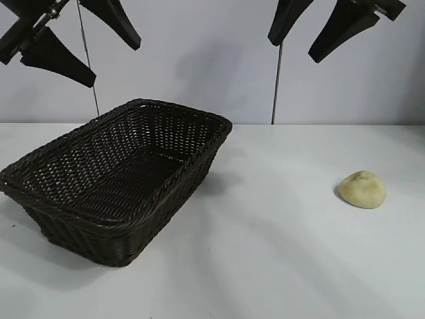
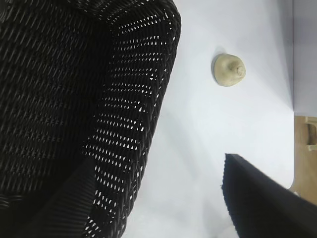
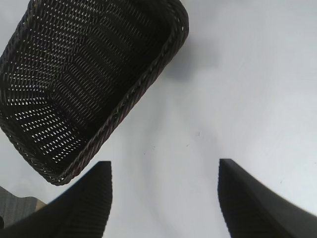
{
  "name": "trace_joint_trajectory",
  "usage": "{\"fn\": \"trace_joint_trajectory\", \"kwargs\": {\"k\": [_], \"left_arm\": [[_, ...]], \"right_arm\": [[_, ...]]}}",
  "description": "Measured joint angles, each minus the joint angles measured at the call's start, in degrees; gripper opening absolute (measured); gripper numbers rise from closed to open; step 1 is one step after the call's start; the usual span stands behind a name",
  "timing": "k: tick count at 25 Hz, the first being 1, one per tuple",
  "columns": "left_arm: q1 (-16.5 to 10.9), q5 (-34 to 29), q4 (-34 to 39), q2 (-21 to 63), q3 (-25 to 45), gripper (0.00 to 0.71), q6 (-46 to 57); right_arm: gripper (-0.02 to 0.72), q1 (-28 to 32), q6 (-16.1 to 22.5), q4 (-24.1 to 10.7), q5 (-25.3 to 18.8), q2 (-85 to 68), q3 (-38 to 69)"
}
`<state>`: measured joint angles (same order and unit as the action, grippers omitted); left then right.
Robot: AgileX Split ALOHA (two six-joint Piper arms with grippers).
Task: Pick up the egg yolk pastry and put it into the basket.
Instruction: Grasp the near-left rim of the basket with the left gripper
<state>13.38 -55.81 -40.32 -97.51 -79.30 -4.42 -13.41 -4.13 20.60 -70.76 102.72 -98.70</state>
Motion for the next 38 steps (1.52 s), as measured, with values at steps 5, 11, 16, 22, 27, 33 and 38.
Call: {"fn": "trace_joint_trajectory", "kwargs": {"k": [5,11,16,22,27,33,38], "left_arm": [[0.00,-0.82,5.35,0.00,0.00,0.524,11.90],[0.15,-3.59,24.95,0.00,0.00,0.524,34.72],[0.20,-6.08,29.80,0.00,0.00,0.524,43.02],[0.34,-8.81,30.55,1.09,0.00,0.524,45.19],[2.69,-10.22,31.30,2.93,0.00,0.524,45.98],[8.05,-10.15,32.45,3.41,0.00,0.524,51.03],[11.15,-10.42,34.94,3.46,0.00,0.524,55.36]], "right_arm": [[0.453,0.00,0.00,0.00,0.00,0.00,0.00],[0.453,0.00,0.00,0.00,-0.06,0.00,0.00],[0.453,0.00,-0.05,0.00,-0.06,0.00,0.00],[0.453,0.00,-0.15,0.00,-0.06,0.00,0.00],[0.453,0.00,-0.15,0.00,-0.06,0.00,0.00],[0.453,0.00,-0.15,0.00,-0.06,0.00,0.00],[0.453,0.00,-0.15,-0.24,-0.06,0.00,0.00]]}}
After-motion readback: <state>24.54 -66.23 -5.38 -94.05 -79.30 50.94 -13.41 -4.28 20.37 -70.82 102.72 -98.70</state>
